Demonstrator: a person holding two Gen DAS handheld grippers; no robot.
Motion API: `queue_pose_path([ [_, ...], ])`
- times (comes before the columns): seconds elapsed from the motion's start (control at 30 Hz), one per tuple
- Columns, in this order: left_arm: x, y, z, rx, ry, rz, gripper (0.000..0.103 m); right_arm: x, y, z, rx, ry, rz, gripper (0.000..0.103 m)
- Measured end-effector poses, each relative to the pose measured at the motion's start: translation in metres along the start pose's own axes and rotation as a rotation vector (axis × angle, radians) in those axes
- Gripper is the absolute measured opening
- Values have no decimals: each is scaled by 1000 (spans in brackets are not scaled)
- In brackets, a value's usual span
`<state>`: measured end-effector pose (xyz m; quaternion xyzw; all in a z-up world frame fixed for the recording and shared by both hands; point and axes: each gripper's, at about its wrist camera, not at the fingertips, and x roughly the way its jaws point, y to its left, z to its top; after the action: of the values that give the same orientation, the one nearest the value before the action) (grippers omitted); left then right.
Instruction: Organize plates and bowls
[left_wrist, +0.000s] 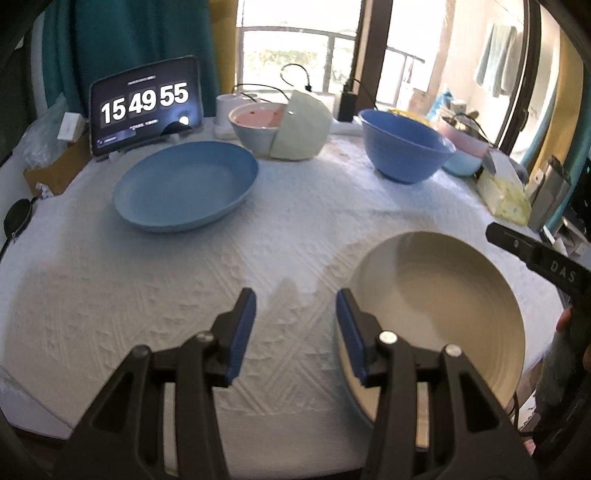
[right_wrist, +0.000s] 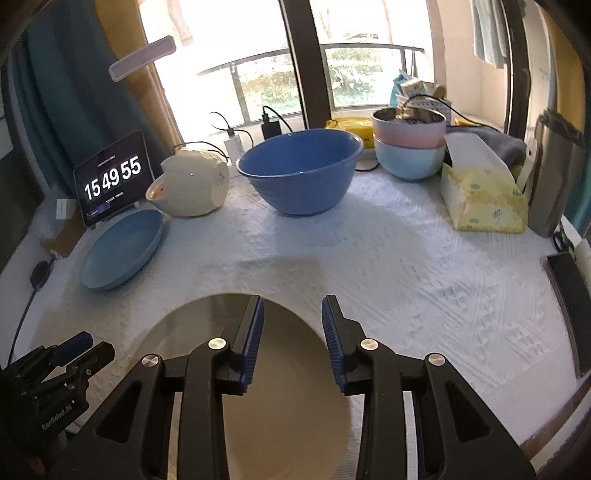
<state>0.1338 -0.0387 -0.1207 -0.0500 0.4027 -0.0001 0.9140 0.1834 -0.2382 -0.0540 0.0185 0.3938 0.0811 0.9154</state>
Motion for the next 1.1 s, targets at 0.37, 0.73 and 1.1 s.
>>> queue_pose_path([
  [0.37, -6, 57, 13, -88, -41, 24, 48, 5, 51, 14, -67, -4, 3, 35],
  [0.73, -5, 105, 24, -162, -85, 37, 60, 20, 97, 25, -140, 22, 12, 35],
  [1.1, 0, 144, 39, -197, -116, 76, 60, 41, 136, 34, -190, 46, 36, 35],
])
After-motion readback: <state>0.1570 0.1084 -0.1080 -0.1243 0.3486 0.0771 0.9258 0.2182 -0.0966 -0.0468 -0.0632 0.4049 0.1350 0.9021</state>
